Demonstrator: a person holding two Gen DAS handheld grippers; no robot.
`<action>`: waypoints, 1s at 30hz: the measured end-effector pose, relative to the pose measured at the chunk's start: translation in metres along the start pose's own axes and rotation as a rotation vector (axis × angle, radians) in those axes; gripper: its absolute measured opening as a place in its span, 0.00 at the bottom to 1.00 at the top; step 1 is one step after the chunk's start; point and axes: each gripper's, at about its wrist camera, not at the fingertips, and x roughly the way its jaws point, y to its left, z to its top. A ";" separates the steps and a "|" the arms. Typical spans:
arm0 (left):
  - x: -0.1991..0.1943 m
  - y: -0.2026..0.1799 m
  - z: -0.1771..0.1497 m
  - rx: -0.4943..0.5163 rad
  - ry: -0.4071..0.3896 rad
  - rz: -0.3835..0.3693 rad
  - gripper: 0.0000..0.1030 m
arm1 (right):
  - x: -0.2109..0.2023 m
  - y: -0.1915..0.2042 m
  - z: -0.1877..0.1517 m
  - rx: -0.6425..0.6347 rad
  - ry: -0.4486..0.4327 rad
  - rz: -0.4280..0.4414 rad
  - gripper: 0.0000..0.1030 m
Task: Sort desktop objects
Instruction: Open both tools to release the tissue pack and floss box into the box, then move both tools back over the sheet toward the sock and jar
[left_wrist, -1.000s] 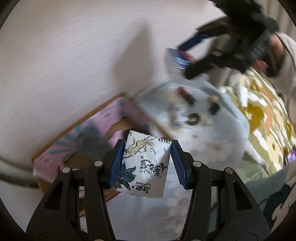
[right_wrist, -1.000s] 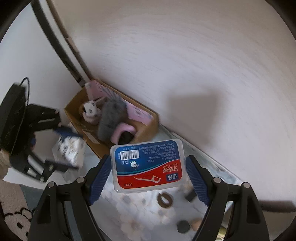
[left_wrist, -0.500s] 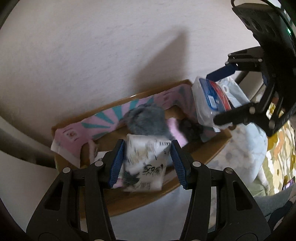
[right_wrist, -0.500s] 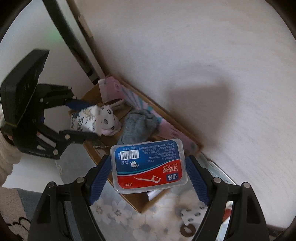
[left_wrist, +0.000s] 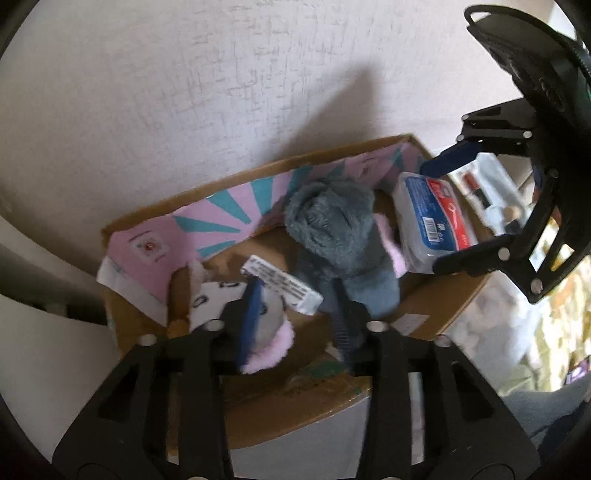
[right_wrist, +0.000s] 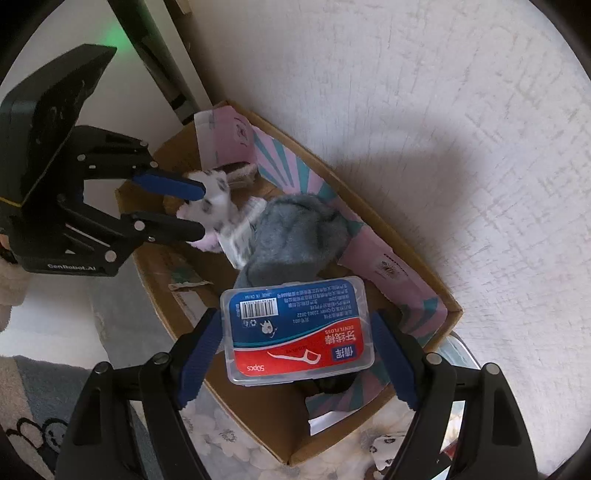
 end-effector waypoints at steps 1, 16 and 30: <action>0.000 -0.001 0.000 0.003 0.002 0.007 1.00 | 0.003 0.000 0.000 -0.003 0.013 -0.002 0.77; -0.025 0.002 -0.004 -0.046 -0.056 0.019 1.00 | -0.007 -0.013 -0.016 0.096 -0.092 -0.017 1.00; -0.066 -0.021 0.010 -0.050 -0.127 0.056 1.00 | -0.070 -0.017 -0.043 0.126 -0.153 -0.138 1.00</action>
